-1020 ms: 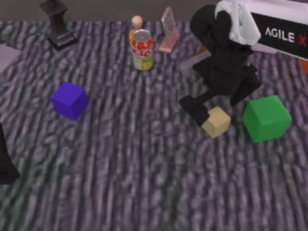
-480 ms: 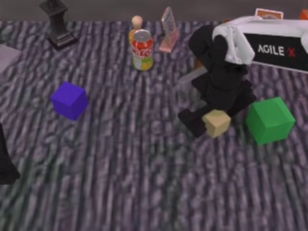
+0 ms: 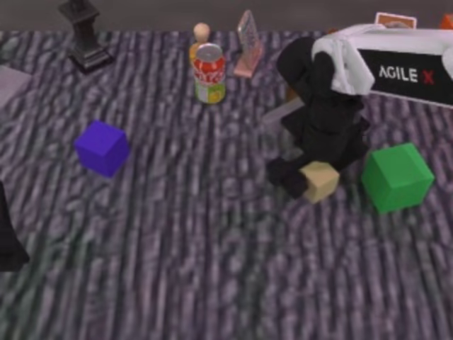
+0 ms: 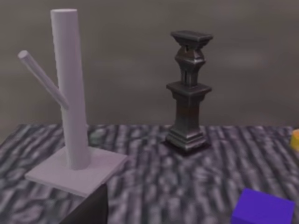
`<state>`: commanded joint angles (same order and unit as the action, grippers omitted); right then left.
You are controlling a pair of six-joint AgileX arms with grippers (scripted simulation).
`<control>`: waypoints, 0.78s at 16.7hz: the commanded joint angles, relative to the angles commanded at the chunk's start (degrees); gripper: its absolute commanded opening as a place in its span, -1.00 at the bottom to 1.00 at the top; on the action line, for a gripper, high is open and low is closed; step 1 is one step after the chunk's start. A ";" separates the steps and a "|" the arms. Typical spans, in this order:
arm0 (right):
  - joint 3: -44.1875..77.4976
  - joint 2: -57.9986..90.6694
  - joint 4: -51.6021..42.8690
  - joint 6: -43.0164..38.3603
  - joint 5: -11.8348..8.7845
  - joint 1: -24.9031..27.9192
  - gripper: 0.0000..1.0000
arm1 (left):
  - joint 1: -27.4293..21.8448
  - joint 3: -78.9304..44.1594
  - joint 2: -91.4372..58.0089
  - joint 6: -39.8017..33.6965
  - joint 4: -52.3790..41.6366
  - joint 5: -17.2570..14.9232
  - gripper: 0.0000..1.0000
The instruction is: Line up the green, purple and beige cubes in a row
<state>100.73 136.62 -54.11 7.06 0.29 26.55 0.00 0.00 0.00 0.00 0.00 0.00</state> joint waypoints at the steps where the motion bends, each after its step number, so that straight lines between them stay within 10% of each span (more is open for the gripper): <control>1: 0.00 0.00 0.00 0.00 0.00 0.00 -0.36 | 0.00 0.00 0.00 0.00 0.00 0.00 1.00; 5: 0.00 0.00 0.00 0.00 0.00 0.00 -0.96 | 0.00 0.00 0.00 0.00 0.00 0.00 1.00; 13: 0.00 0.00 0.00 0.00 0.00 0.00 -1.00 | 0.00 0.00 0.00 0.00 0.00 0.00 1.00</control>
<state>100.73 136.62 -54.11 7.06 0.29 26.55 0.00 0.00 0.00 0.00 0.00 0.00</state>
